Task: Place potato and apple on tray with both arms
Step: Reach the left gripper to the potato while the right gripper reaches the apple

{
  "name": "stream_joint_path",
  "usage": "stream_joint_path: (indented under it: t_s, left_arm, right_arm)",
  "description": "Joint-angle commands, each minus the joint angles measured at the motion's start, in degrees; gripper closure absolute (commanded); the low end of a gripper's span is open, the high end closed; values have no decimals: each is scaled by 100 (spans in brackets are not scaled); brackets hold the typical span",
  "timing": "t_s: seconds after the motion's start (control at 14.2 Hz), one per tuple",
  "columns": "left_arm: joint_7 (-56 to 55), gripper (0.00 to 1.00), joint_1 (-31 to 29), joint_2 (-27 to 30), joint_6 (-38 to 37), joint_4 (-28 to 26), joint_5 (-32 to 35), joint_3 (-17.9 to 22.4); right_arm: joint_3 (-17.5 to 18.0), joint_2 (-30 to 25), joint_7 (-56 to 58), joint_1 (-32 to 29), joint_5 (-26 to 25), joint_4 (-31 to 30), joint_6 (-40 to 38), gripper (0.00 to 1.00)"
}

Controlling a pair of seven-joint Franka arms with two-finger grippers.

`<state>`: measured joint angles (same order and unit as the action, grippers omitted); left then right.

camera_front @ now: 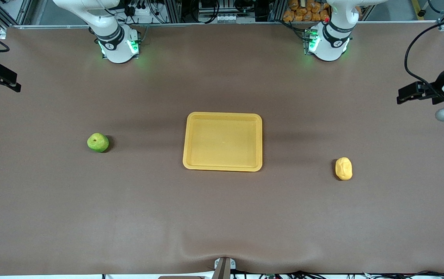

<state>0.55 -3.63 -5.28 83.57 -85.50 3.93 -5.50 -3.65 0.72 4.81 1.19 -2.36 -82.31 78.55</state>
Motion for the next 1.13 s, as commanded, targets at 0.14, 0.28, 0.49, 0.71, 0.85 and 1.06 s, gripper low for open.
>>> stream_joint_path:
  t_s: [0.14, 0.28, 0.49, 0.71, 0.85, 1.06]
  left_arm:
    - [-116, 0, -23, -447, 132, 139, 64, -30]
    - [-108, 0, -32, -570, 466, 16, 64, -38]
    - [-108, 0, -32, -685, 783, -150, 20, -38]
    - [-108, 0, -15, -703, 1388, -650, 11, -47]
    - [-73, 0, -32, -703, 1731, -932, 11, -39]
    - [33, 0, -208, -764, 2495, -1459, 11, -47]
  right_arm:
    - [58, 121, 55, -137, 86, 48, -15, 0]
    - [58, 339, 55, -137, 86, 48, -15, 0]
    - [58, 560, 55, -137, 95, 48, 20, 0]
    - [58, 754, 55, -110, 95, 48, 29, 0]
    - [58, 859, 55, -101, 86, 48, 37, 0]
    - [58, 1008, 55, -84, 86, 48, 20, 0]
